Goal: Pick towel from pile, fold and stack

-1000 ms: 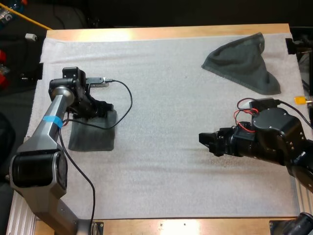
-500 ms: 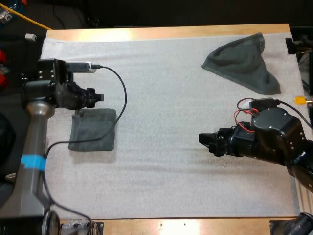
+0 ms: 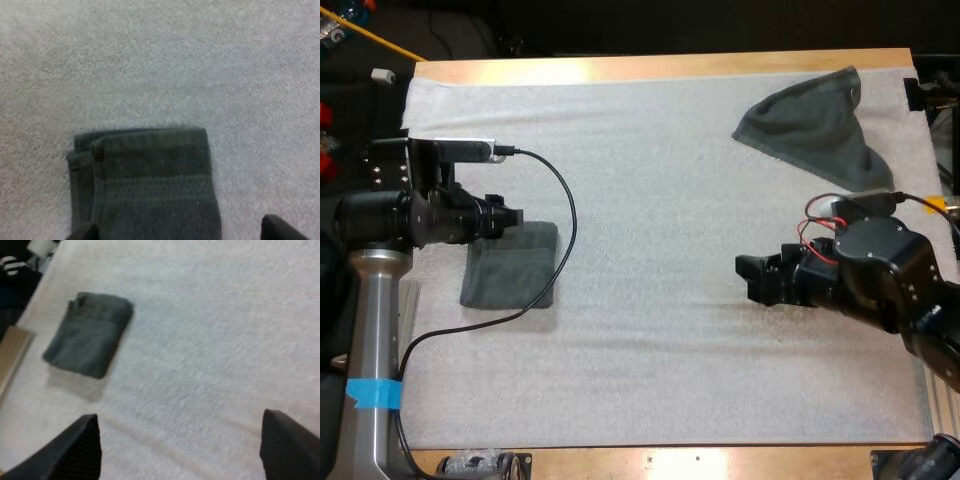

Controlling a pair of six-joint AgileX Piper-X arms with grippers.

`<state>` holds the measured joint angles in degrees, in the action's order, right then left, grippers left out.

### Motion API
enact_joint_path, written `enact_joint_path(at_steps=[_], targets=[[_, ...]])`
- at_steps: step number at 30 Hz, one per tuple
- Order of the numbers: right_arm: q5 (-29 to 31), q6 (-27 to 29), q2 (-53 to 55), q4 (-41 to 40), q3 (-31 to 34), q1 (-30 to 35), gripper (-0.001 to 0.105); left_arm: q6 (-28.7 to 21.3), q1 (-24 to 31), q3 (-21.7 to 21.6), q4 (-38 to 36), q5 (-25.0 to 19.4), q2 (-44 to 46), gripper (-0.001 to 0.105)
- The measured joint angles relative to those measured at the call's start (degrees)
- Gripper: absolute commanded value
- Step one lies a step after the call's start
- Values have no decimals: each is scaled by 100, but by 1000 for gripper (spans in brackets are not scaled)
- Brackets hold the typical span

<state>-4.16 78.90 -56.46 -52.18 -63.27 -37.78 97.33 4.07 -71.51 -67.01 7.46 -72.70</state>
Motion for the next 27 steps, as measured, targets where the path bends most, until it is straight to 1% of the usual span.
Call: enact_joint_path(at_steps=[3,10,16,23,25,27], targets=[[19,55,-120,14,0,525,64,-51,0,0,-216,0,0,61],[-86,498,-125,-49,0,1911,64,-166,0,0,-493,0,0,61],[-114,991,27,-539,0,2916,64,-166,0,0,-510,0,29,61],[-114,1625,531,-1049,0,4074,64,-201,0,0,-570,12,390,61],[-82,1698,685,-1127,0,4340,64,-211,0,0,-583,14,502,61],[-37,1744,845,-1140,13,4456,64,-211,0,32,-583,71,626,61]])
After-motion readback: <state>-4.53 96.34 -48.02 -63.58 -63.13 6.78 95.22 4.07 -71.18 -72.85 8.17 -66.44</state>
